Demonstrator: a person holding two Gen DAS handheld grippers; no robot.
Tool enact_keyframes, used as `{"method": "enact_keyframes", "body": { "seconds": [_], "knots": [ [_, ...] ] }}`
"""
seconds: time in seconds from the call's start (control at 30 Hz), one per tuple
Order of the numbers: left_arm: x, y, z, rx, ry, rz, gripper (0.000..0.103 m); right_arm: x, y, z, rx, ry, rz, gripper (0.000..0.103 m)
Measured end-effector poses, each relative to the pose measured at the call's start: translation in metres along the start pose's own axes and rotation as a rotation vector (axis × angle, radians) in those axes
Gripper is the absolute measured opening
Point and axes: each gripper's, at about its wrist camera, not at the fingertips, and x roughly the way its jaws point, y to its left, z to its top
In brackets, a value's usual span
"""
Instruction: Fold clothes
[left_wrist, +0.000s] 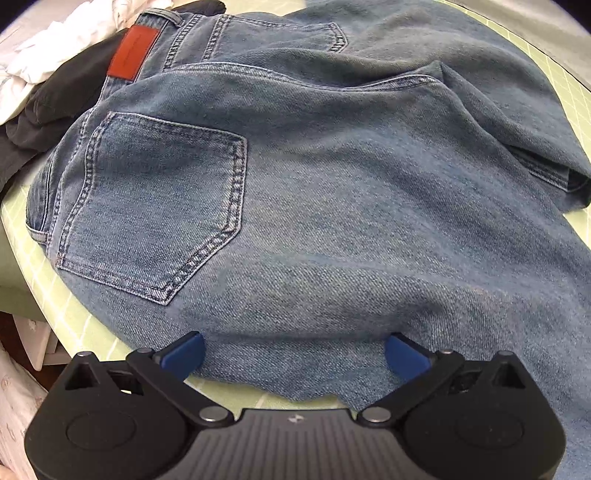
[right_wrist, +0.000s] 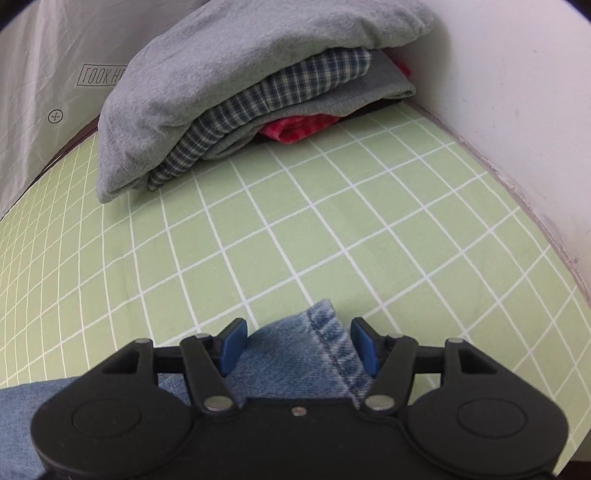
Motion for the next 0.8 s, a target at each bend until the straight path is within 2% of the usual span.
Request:
{"method": "enact_keyframes", "body": {
  "seconds": [0.23,0.3,0.33,0.37,0.47,0.53,0.6,0.7,0.77,0.8],
  "knots": [
    [-0.010,-0.017,0.002,0.084,-0.007,0.071,0.103,-0.006,-0.002,-0.004,0.012,0.039,0.010,0.065],
    [-0.011,-0.026,0.002,0.117,-0.012,0.090,0.103,-0.009,0.001,-0.005,-0.003,0.029,0.027,0.049],
    [-0.012,-0.030,0.002,0.134,-0.014,0.100,0.103,-0.011,0.003,-0.005,-0.021,0.024,0.053,0.026],
    [-0.013,-0.032,0.002,0.144,-0.015,0.104,0.103,-0.013,0.005,-0.005,-0.024,0.013,0.086,0.014],
    [-0.015,-0.041,0.009,0.168,-0.016,0.112,0.103,-0.025,0.006,-0.002,-0.021,-0.072,0.127,0.013],
    [-0.015,-0.056,0.026,0.175,-0.014,0.113,0.103,-0.039,0.000,0.003,0.004,-0.188,0.195,0.013],
    [-0.018,-0.053,0.025,0.163,-0.017,0.107,0.103,-0.051,-0.008,0.007,0.049,-0.280,0.263,0.013],
    [-0.018,-0.044,0.022,0.132,-0.022,0.096,0.103,-0.042,-0.003,0.010,0.008,-0.277,0.198,0.015],
    [-0.017,-0.043,0.023,0.116,-0.026,0.089,0.103,-0.036,0.000,0.013,-0.021,-0.274,0.154,0.035],
    [-0.017,-0.043,0.023,0.112,-0.029,0.087,0.103,-0.034,0.001,0.010,-0.041,-0.266,0.129,0.042]
  ]
}}
